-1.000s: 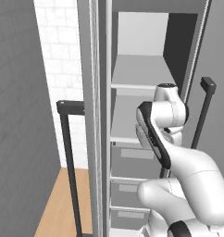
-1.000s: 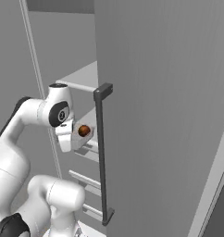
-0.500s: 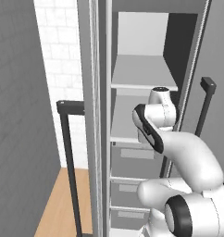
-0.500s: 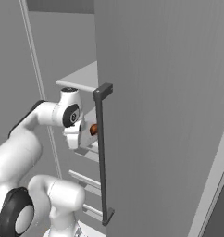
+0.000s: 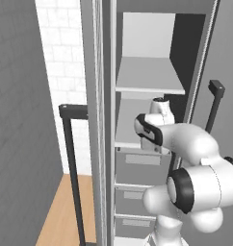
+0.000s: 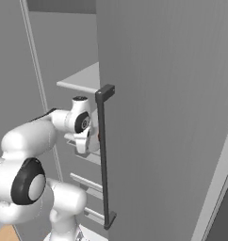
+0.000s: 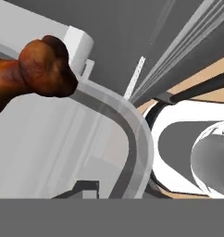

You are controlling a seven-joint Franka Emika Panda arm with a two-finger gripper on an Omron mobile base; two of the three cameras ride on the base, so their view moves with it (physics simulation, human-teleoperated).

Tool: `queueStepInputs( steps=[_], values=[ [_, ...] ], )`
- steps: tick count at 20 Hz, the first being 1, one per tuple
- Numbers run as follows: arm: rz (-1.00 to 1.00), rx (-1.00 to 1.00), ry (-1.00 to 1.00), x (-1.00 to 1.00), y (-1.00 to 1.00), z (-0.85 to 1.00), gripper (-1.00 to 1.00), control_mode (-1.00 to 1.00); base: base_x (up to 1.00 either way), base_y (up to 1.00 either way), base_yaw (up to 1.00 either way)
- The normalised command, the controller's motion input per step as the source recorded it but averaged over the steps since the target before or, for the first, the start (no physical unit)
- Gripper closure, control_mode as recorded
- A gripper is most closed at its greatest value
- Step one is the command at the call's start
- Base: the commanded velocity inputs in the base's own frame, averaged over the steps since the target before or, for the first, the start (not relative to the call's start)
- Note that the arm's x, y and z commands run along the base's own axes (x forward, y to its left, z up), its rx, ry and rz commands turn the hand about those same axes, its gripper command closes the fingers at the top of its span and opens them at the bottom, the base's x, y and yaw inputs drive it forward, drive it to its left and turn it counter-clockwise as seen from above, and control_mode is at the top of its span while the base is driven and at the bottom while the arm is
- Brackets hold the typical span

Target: Take the meat container that has the chicken drumstick and place it on the second highest rack of the freezer. Then take the vegetable container that has the onion and eggplant and place it on the highest rack of the freezer.

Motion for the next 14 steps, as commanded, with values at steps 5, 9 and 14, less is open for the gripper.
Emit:
queueStepInputs(
  steps=[5,9,14],
  values=[
    [0.00,0.00,-0.05,0.39,-0.07,-0.26,1.00,-1.00,0.00,0.00,0.00],
    [0.00,0.00,-0.12,0.45,-0.11,-0.06,1.00,-1.00,0.00,0.00,0.00],
    [0.00,0.00,-0.08,0.51,-0.06,-0.18,1.00,-1.00,0.00,0.00,0.00]
  ],
)
